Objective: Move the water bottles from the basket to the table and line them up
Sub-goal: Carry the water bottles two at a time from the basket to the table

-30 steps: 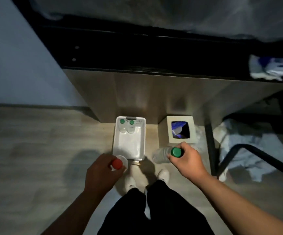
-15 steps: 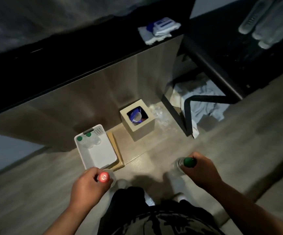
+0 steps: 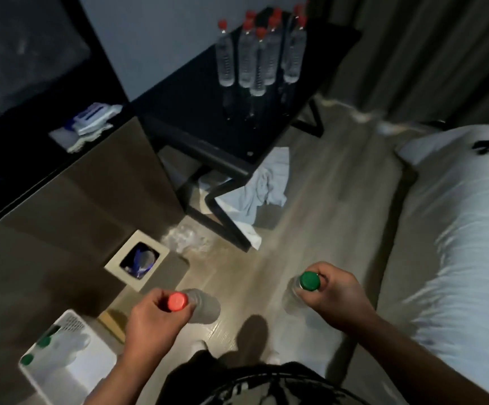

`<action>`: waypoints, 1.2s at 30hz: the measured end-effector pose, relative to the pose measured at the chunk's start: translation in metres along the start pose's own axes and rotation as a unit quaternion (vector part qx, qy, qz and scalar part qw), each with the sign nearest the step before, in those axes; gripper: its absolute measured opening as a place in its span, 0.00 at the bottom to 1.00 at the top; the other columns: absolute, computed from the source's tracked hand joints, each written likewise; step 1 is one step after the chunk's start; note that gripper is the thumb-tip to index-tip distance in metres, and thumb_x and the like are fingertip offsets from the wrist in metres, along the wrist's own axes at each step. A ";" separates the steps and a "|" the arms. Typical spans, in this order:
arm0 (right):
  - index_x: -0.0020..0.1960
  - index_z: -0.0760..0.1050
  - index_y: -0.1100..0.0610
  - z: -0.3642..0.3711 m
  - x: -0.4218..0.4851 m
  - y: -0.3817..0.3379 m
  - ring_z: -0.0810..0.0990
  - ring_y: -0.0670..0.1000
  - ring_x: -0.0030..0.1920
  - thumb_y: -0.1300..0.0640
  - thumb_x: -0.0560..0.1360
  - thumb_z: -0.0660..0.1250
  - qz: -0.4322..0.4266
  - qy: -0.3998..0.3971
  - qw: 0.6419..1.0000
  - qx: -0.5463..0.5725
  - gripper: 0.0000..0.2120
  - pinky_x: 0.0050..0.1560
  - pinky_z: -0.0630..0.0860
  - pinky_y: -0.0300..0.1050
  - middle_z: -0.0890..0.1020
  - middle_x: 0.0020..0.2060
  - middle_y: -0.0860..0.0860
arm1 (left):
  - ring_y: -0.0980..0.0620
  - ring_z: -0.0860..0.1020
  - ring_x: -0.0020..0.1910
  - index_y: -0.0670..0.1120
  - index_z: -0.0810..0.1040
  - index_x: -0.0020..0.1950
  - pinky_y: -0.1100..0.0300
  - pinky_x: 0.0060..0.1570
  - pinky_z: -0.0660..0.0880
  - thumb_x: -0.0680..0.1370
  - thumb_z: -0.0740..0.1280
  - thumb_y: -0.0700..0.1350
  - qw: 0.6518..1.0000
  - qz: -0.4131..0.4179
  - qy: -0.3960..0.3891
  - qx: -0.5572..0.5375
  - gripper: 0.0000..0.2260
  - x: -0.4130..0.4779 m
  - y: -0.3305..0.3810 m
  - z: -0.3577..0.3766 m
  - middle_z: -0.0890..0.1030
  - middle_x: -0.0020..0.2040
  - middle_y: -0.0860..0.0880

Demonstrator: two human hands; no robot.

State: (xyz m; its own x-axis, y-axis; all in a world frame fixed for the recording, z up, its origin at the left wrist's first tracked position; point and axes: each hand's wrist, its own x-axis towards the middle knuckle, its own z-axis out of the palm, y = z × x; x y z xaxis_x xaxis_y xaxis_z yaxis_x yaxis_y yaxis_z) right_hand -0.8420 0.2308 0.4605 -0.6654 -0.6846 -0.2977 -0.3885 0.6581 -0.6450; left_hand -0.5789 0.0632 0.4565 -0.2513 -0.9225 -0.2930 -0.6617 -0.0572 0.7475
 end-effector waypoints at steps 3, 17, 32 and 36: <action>0.38 0.77 0.49 -0.036 0.012 0.017 0.78 0.42 0.31 0.49 0.65 0.76 -0.006 0.036 0.999 0.028 0.08 0.33 0.75 0.38 0.80 0.30 0.41 | 0.56 0.79 0.34 0.50 0.79 0.36 0.63 0.33 0.74 0.65 0.78 0.43 0.999 0.034 -0.034 -0.009 0.09 0.009 0.047 0.036 0.81 0.32 0.50; 0.36 0.76 0.48 -0.121 0.173 0.045 0.76 0.41 0.30 0.49 0.63 0.76 0.068 0.061 0.992 0.085 0.09 0.32 0.71 0.34 0.80 0.31 0.37 | 0.61 0.79 0.34 0.52 0.80 0.32 0.68 0.29 0.72 0.62 0.80 0.44 0.986 0.130 -0.093 0.039 0.09 0.144 0.196 0.142 0.82 0.33 0.59; 0.37 0.76 0.46 -0.248 0.359 0.069 0.79 0.39 0.35 0.44 0.63 0.75 0.105 0.095 0.989 0.037 0.10 0.35 0.74 0.36 0.80 0.34 0.36 | 0.57 0.81 0.35 0.55 0.80 0.38 0.57 0.38 0.79 0.63 0.80 0.44 0.985 0.115 -0.132 0.002 0.11 0.296 0.358 0.266 0.82 0.37 0.60; 0.36 0.76 0.46 -0.276 0.427 0.086 0.79 0.37 0.36 0.45 0.62 0.75 0.071 0.015 0.997 0.040 0.10 0.36 0.73 0.33 0.80 0.35 0.34 | 0.49 0.82 0.37 0.54 0.82 0.34 0.58 0.38 0.78 0.61 0.81 0.40 0.993 0.055 -0.092 -0.042 0.12 0.327 0.398 0.301 0.84 0.34 0.55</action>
State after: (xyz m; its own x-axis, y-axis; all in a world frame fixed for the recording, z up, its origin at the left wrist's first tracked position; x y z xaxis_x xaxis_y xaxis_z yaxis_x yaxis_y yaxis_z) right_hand -1.3356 0.0816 0.4719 -0.7285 -0.5768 -0.3696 -0.2391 0.7196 -0.6519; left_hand -1.1369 -0.1465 0.4786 -0.4499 -0.8394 -0.3048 -0.5634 0.0020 0.8262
